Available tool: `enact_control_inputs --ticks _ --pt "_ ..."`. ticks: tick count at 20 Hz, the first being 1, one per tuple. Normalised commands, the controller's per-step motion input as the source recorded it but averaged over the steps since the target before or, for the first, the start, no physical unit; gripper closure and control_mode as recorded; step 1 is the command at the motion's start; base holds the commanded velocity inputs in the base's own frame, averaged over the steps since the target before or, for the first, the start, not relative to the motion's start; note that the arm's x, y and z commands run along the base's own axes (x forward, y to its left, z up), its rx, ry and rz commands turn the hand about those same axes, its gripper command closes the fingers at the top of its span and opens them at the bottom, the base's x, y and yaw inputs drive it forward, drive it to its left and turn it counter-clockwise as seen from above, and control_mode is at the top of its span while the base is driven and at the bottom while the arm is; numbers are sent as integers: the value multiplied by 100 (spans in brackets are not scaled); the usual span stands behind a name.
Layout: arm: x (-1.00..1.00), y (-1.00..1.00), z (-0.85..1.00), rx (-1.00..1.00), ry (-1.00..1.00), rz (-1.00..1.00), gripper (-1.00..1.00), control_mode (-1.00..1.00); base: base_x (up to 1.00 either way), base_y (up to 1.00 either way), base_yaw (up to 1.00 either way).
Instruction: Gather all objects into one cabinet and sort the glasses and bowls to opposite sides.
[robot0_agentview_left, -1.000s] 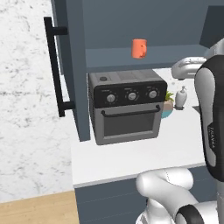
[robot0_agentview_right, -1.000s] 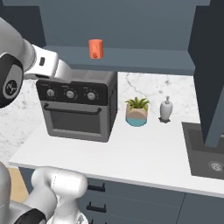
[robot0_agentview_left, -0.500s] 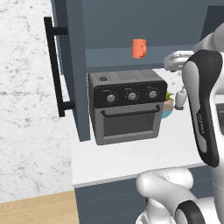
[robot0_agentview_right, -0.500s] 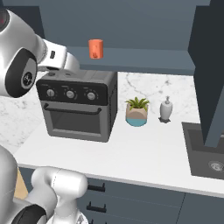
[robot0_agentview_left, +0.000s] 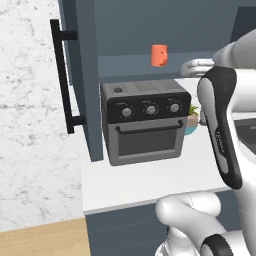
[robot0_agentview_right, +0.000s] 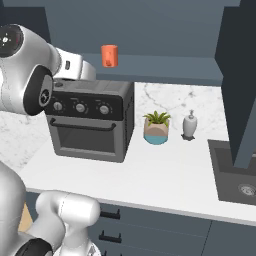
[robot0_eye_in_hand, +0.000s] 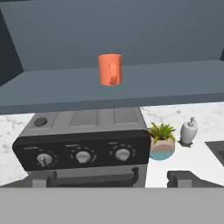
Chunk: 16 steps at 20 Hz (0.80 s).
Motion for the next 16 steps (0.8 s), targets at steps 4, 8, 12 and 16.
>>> enact_control_inputs --ticks 4,8,12,16 --pt "71 0 1 0 0 0 -100 -100 0 0 0" --pt "58 0 15 0 0 0 -100 -100 0 0 0" --pt "58 0 5 0 0 0 -100 -100 0 0 0" --pt "47 0 -17 0 -3 0 -100 -100 0 0 0"
